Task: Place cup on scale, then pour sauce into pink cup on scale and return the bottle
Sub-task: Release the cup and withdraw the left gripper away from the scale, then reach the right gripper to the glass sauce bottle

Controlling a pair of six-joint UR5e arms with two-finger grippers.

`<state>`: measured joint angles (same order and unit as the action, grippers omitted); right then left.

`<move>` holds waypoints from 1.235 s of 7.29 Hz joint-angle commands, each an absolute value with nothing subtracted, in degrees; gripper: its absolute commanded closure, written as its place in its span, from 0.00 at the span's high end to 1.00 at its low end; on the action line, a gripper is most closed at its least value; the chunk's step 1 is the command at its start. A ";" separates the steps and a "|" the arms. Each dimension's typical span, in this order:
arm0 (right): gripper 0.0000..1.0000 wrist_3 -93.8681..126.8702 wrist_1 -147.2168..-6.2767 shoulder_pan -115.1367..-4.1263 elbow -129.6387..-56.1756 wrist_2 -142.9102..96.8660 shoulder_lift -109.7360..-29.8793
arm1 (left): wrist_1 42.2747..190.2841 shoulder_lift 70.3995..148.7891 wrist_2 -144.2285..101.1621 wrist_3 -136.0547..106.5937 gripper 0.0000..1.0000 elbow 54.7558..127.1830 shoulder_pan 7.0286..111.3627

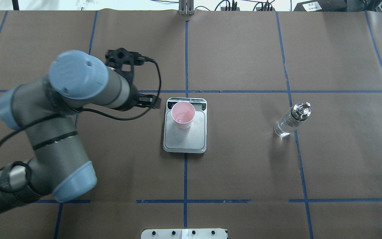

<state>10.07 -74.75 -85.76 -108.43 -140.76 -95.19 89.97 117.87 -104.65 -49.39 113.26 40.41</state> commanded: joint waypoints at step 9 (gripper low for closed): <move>1.00 70.11 -70.49 -26.49 -134.82 -83.14 -96.91 | 89.21 99.43 -124.45 14.94 1.00 88.33 91.32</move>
<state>66.29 -70.47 -39.96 -133.82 -101.45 -93.92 89.42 101.85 -124.34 14.68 88.69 90.40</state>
